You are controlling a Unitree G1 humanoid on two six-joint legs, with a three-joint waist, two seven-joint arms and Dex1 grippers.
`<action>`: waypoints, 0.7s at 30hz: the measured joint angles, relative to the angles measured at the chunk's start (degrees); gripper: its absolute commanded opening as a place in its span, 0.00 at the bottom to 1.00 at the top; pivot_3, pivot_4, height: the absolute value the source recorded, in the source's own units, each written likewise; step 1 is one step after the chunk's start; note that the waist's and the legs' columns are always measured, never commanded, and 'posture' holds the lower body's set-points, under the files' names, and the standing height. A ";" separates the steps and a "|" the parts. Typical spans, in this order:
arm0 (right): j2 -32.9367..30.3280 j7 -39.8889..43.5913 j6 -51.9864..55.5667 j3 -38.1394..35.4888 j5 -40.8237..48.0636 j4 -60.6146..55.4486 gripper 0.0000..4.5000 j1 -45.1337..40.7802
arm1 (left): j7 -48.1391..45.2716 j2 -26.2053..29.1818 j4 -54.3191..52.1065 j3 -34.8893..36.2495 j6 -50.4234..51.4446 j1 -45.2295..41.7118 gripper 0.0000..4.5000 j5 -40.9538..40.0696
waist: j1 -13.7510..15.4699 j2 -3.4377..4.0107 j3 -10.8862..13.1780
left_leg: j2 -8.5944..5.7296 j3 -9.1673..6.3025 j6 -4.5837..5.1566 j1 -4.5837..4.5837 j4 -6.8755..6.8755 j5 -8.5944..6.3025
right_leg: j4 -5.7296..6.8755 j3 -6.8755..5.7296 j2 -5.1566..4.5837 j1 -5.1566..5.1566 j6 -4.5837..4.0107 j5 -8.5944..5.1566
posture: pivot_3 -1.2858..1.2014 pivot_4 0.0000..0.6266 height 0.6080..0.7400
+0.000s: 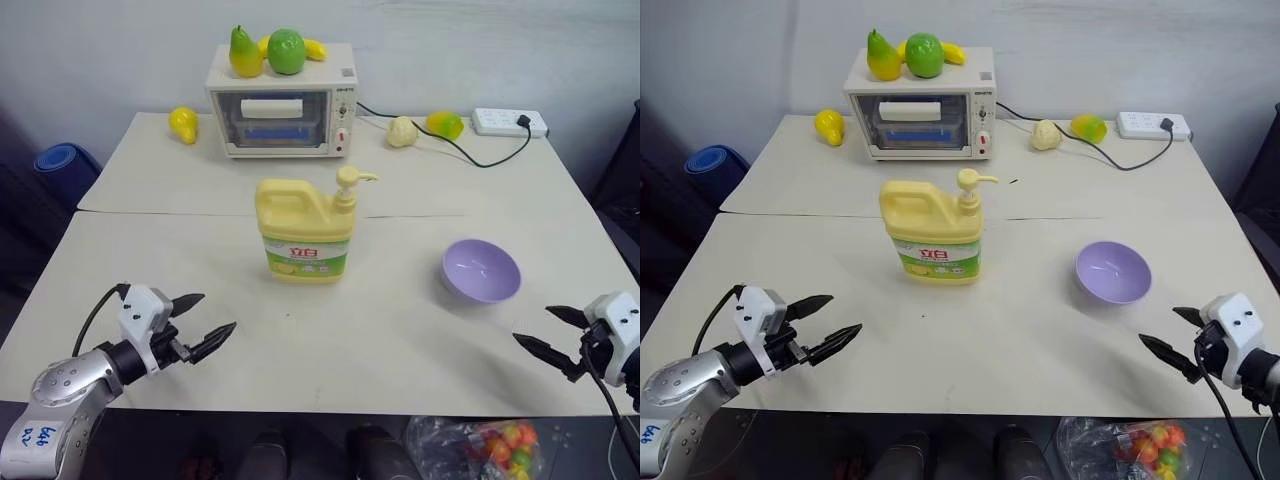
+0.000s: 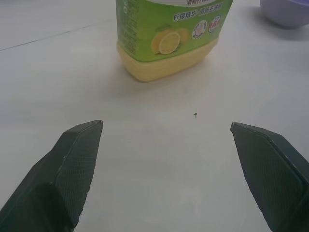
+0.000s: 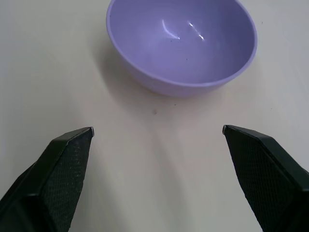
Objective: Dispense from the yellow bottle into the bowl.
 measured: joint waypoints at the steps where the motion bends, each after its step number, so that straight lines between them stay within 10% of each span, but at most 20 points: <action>1: 0.00 0.07 0.00 0.00 0.00 0.00 1.00 -0.13 | -0.10 0.08 0.00 -0.05 -0.27 0.00 1.00 0.17 | 0.01 0.00 0.00 | 0.00 0.00 0.00 0.00 0.00 0.00 | 0.00 0.00 0.00 0.00 0.00 0.00 | 0.52 0.24 1.00; 21: 0.00 1.57 1.23 0.35 0.99 0.12 1.00 -0.58 | 0.83 -0.03 -0.48 -0.44 0.36 -0.15 1.00 -0.33 | 0.03 0.00 0.00 | 0.00 -0.01 0.00 0.00 0.00 0.00 | 0.02 -0.02 0.00 0.00 0.00 0.00 | 0.52 0.24 1.00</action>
